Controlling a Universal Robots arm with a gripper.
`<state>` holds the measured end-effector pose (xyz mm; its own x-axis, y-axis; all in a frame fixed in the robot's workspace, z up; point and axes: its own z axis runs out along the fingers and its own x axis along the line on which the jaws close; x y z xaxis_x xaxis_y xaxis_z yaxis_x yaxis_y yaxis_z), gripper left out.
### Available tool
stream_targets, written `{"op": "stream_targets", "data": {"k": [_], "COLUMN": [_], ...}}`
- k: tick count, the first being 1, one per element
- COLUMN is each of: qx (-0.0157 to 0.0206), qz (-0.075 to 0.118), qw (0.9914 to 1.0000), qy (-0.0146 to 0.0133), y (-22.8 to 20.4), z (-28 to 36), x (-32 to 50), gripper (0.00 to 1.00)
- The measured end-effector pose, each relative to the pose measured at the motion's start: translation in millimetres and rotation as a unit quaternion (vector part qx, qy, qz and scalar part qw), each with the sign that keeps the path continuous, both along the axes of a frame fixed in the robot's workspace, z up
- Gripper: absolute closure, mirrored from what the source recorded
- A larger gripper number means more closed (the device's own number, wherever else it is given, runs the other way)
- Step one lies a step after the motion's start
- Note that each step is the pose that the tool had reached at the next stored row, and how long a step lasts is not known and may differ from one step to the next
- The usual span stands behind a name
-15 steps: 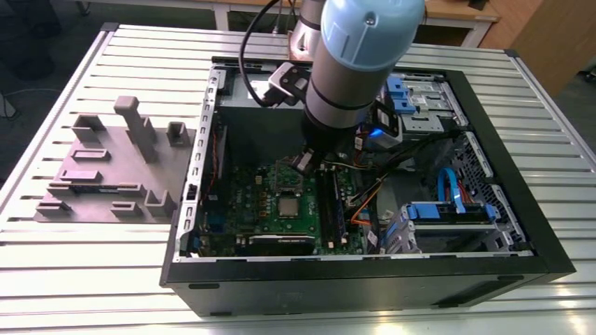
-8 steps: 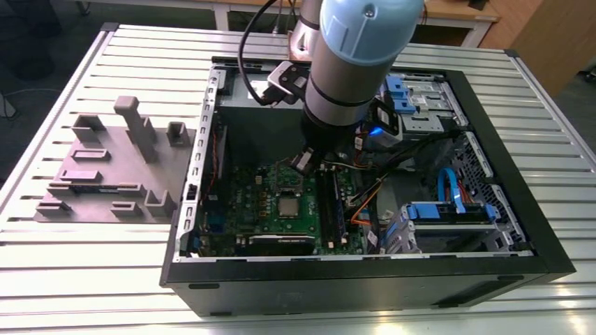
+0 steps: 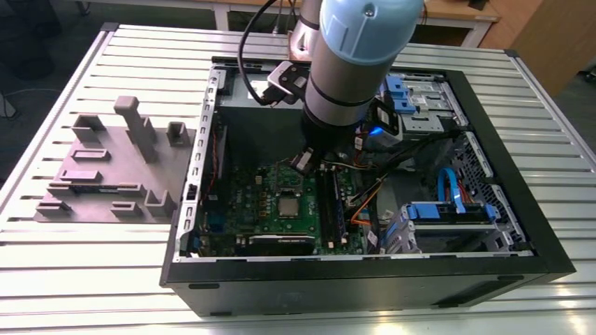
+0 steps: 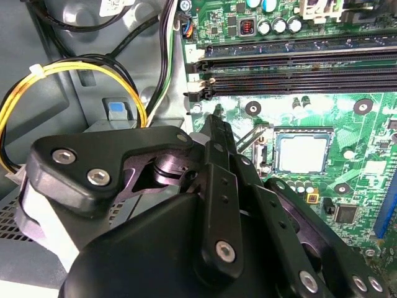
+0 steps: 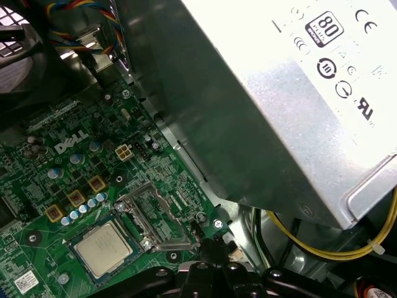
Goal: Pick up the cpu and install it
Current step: 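Close the cpu cover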
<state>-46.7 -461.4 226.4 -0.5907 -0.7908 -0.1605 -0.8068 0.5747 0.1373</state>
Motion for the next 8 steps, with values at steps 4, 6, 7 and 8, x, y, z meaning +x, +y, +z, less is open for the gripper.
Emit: {"op": "stream_targets", "data": {"k": [4, 6, 7, 8], "qx": [-0.0002, -0.0005, -0.0013, -0.0026], "qz": [0.000, 0.000, 0.000, 0.000], "qw": [1.00000, 1.00000, 1.00000, 1.00000], "qy": [0.0001, 0.0002, 0.0001, 0.0002], "y": [0.0, 0.0, 0.1, 0.1], "z": [2.2, 3.4, 3.8, 4.1], "x": [0.0, -0.2, -0.3, -0.5], "gripper": [0.90, 0.90, 0.90, 0.90]}}
